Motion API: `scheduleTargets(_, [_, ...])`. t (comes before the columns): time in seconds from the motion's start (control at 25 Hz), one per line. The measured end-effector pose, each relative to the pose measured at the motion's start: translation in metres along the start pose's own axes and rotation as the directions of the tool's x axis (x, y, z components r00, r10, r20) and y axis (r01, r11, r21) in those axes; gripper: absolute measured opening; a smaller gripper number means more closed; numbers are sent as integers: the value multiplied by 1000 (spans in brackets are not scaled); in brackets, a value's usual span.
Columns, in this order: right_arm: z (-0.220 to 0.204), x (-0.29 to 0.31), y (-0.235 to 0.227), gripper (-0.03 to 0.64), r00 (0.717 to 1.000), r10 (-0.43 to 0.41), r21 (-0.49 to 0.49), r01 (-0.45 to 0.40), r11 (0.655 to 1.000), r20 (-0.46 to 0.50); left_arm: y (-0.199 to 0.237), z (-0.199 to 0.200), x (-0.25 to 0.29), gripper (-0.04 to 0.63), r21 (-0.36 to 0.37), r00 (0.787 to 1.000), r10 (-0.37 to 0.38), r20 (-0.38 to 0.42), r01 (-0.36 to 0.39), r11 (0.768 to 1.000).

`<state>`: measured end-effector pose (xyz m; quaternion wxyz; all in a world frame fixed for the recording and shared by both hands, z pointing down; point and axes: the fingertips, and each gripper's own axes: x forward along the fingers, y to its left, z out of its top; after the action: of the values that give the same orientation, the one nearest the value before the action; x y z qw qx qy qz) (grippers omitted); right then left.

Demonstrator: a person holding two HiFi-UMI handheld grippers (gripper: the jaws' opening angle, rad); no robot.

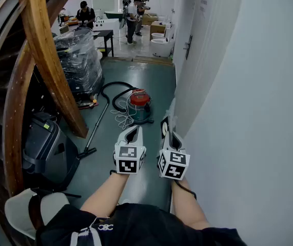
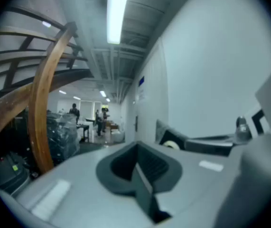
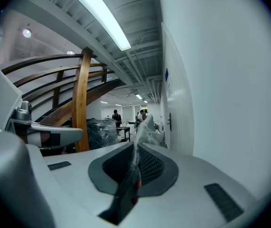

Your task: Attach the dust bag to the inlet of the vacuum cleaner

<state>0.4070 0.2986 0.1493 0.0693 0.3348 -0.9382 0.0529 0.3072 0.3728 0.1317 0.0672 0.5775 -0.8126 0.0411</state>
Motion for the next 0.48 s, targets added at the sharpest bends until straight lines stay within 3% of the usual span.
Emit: scheduleTargets(0.48, [-10, 21, 28, 15, 999, 42, 19, -42, 999, -21, 28, -12, 2, -3, -28, 1000, 22, -8, -23, 999])
